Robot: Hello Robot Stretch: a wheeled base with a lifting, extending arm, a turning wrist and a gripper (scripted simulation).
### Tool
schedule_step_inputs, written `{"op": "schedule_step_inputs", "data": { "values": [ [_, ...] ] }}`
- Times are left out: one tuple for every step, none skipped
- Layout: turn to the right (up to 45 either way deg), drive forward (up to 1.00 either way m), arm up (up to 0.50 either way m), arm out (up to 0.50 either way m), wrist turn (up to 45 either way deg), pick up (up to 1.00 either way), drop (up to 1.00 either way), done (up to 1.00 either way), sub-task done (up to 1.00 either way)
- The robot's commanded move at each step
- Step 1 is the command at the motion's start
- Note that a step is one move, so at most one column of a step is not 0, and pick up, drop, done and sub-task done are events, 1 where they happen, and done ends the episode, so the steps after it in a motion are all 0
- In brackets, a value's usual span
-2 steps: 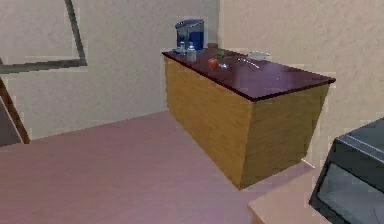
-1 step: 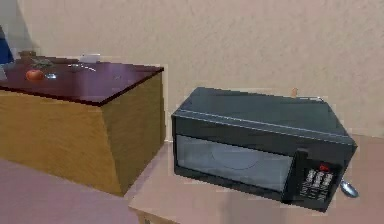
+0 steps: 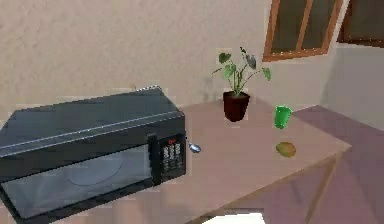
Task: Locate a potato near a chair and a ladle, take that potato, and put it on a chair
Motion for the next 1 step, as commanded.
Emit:
{"op": "schedule_step_inputs", "data": {
  "values": [
    [45.0, 0.0, 0.0, 0.0, 0.0, 0.0, 0.0, 0.0, 0.0]
  ]
}}
